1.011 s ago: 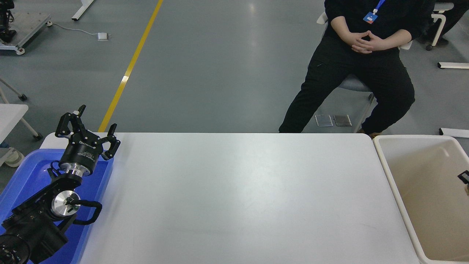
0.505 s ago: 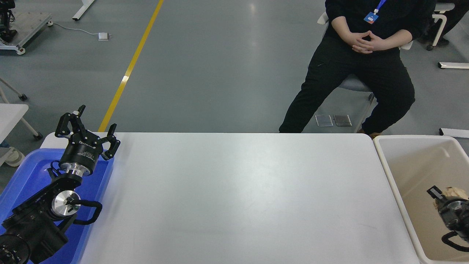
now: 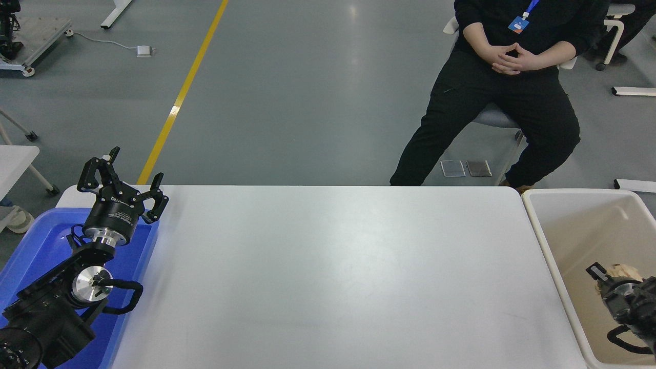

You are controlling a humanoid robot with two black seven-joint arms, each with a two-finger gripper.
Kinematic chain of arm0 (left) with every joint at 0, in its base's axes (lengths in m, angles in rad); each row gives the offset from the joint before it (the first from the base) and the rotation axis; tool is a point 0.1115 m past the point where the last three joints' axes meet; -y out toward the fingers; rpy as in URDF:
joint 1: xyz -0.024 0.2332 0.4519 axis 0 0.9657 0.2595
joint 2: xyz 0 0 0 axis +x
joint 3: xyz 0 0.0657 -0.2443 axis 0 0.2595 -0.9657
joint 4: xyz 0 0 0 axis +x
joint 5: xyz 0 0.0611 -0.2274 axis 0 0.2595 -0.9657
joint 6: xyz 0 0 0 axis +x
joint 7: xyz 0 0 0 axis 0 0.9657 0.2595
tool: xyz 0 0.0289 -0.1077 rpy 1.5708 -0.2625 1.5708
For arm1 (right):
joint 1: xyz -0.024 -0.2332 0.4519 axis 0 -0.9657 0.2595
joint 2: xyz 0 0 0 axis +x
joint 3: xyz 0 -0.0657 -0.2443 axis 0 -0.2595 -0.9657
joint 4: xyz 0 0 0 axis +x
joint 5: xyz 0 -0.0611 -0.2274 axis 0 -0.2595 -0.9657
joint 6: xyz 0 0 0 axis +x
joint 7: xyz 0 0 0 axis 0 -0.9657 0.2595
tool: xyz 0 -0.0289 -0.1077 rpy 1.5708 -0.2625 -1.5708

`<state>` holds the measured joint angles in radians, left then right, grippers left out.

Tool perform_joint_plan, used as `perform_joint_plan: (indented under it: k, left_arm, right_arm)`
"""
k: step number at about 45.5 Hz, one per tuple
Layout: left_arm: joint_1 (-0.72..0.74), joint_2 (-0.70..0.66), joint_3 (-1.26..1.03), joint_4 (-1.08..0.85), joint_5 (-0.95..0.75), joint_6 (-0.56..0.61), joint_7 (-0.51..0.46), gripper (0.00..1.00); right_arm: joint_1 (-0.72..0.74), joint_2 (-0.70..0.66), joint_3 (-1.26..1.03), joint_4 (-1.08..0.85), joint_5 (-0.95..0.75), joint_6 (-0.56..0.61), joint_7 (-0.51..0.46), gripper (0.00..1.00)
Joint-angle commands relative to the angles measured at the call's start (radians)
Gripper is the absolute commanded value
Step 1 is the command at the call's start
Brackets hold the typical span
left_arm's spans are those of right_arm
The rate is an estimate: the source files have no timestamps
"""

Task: Clean the table surface

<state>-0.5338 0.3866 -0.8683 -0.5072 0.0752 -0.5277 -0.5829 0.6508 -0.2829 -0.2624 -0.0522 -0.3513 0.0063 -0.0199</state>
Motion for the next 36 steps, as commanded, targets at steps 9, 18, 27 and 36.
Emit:
perform_joint_plan:
  k: [9, 18, 27, 36]
  left_arm:
    - [0.0, 0.0, 0.0, -0.001, 0.0, 0.0, 0.0, 1.0]
    - [0.0, 0.0, 0.0, 0.001, 0.0, 0.0, 0.0, 1.0]
    - [0.0, 0.0, 0.0, 0.001, 0.0, 0.0, 0.0, 1.0]
    - [0.0, 0.0, 0.0, 0.001, 0.0, 0.0, 0.0, 1.0]
  right_arm:
    - [0.001, 0.002, 0.006, -0.005, 0.0, -0.058, 0.0, 0.32]
    - [0.001, 0.002, 0.006, 0.0, 0.0, -0.124, 0.002, 0.81]
    - [0.004, 0.001, 0.008, 0.008, 0.002, -0.115, 0.002, 0.98]
    - [0.041, -0.019, 0.037, 0.031, 0.002, -0.115, 0.005, 0.98]
